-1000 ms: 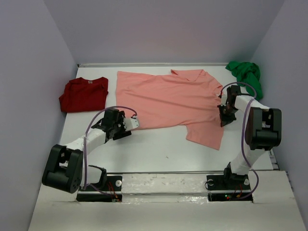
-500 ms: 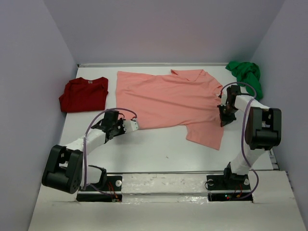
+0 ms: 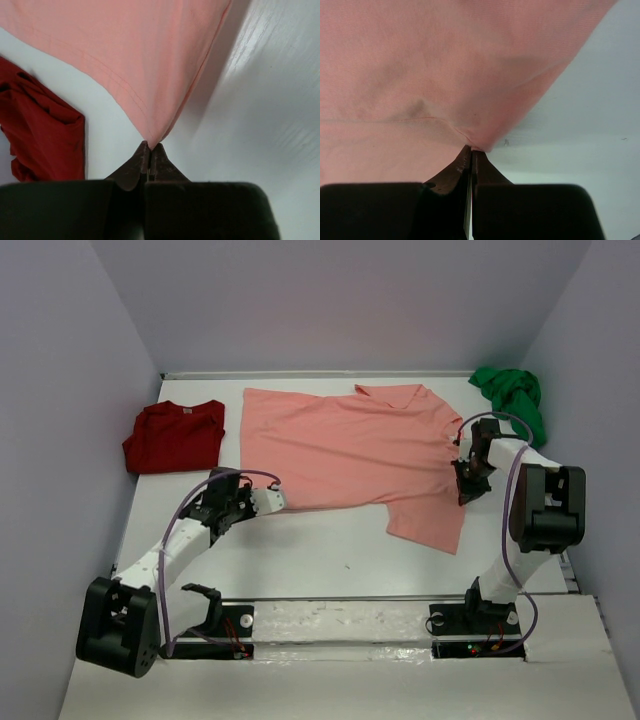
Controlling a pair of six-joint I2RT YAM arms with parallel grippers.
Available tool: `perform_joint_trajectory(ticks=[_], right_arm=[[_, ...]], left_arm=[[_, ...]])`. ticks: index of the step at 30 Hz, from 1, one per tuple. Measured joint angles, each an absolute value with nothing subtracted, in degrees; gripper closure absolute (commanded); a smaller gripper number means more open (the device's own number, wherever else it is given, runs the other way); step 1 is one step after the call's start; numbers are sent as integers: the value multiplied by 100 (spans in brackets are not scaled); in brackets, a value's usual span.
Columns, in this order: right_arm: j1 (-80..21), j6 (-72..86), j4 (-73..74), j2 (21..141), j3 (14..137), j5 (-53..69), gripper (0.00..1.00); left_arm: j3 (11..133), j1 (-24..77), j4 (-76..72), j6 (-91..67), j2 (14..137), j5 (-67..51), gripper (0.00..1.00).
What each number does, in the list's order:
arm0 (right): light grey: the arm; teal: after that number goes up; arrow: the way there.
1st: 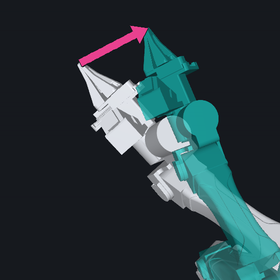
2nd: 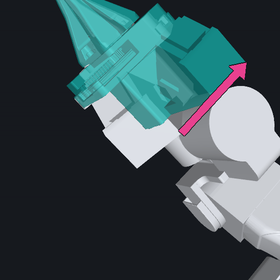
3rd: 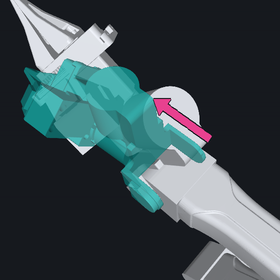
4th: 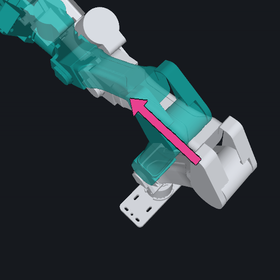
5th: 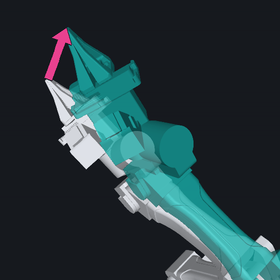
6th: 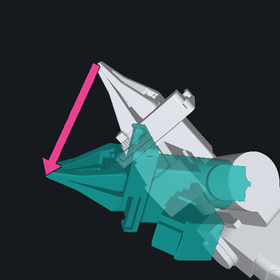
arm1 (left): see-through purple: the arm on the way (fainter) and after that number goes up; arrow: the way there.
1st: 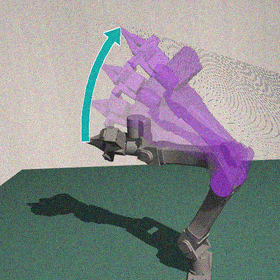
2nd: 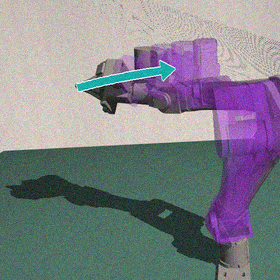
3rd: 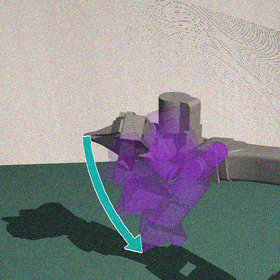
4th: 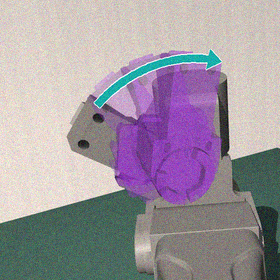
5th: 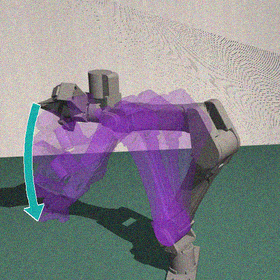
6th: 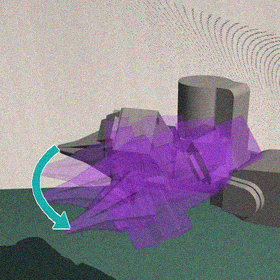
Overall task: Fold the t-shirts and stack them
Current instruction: Flatten the tshirt out
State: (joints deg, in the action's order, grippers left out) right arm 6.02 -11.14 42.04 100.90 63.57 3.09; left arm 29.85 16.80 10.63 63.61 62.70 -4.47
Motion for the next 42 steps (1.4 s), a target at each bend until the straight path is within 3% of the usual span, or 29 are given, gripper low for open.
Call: perform_joint_trajectory(ticks=[28, 42], right_arm=[[602, -1811, 6031, 8858, 6960, 432, 100], [602, -1785, 6132, 9218, 7354, 384, 100]], left_arm=[[3391, 1680, 1800, 6357, 5468, -331, 100], [3402, 1682, 1723, 6337, 5592, -176, 100]])
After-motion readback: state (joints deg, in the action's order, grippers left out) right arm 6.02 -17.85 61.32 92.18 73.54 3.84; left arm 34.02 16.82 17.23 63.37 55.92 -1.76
